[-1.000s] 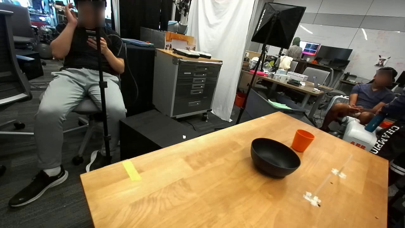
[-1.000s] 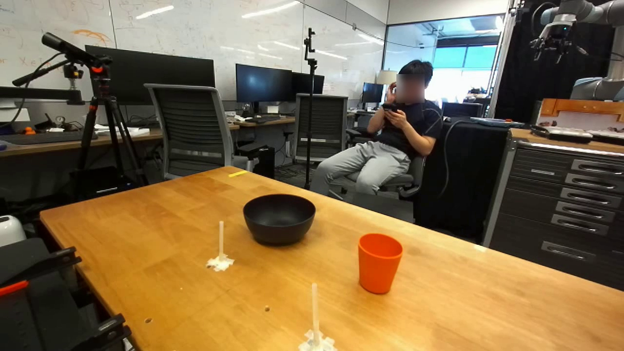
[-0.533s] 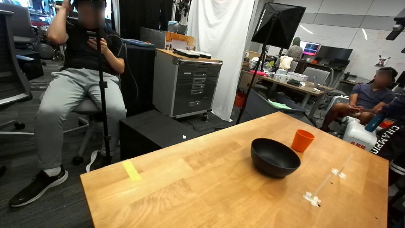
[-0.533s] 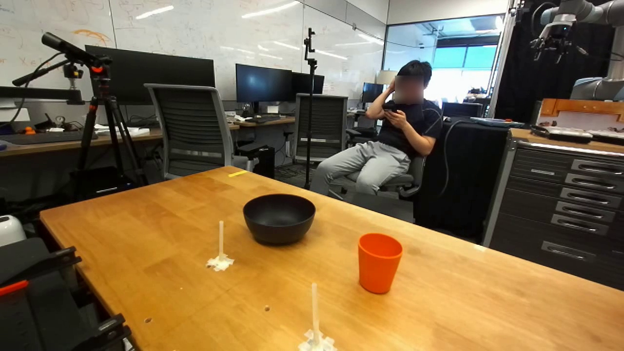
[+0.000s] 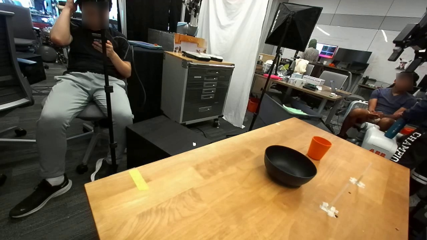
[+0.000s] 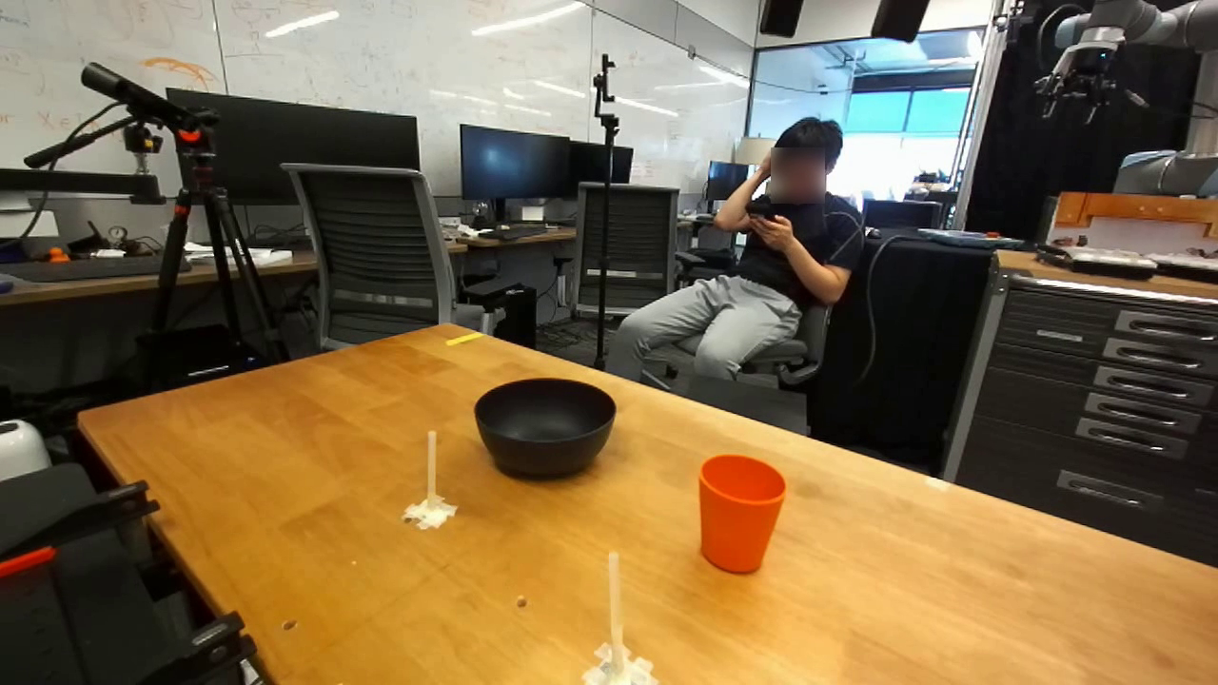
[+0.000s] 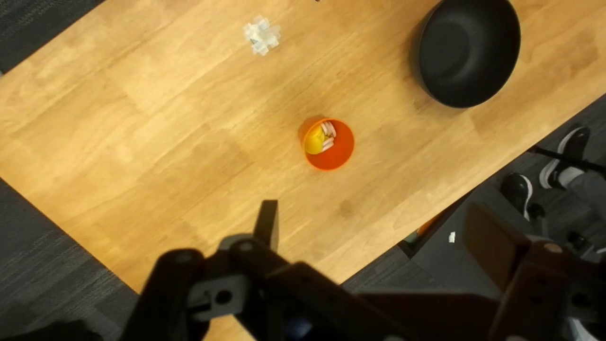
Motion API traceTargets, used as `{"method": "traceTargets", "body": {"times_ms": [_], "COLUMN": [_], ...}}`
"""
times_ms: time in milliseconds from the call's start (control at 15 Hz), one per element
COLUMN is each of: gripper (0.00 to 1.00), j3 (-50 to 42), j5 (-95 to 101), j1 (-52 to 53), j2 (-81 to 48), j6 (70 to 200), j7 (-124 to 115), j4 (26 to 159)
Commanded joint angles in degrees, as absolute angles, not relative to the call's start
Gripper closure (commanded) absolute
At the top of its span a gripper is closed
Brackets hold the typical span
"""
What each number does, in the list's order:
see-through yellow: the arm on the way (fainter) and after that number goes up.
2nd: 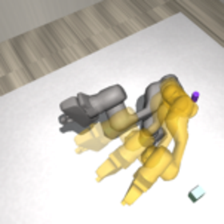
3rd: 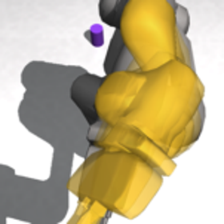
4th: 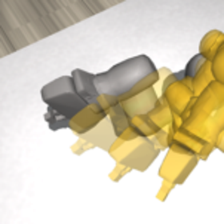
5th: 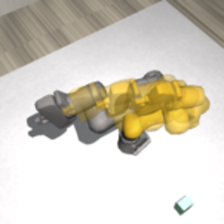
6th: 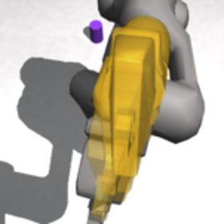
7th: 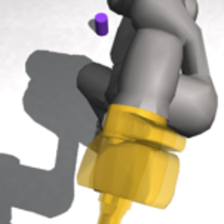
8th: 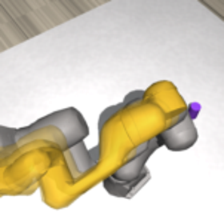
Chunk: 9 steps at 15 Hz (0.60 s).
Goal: Pick the cup and pour its contents into the bowl
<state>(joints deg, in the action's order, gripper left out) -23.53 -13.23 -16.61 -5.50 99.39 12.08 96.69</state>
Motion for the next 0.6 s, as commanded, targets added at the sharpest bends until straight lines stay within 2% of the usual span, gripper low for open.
{"method": "traceTargets", "body": {"times_ms": [0, 533], "gripper": [0.0, 0.0], "j3": [-21.0, -18.0], "j5": [-12.7, -9.8], "j1": [-18.1, -17.7], "j2": [-8.1, -10.3], "j6": [102.1, 109.4], "j7": [11.9, 12.6], "j4": [96.9, 102.0]}}
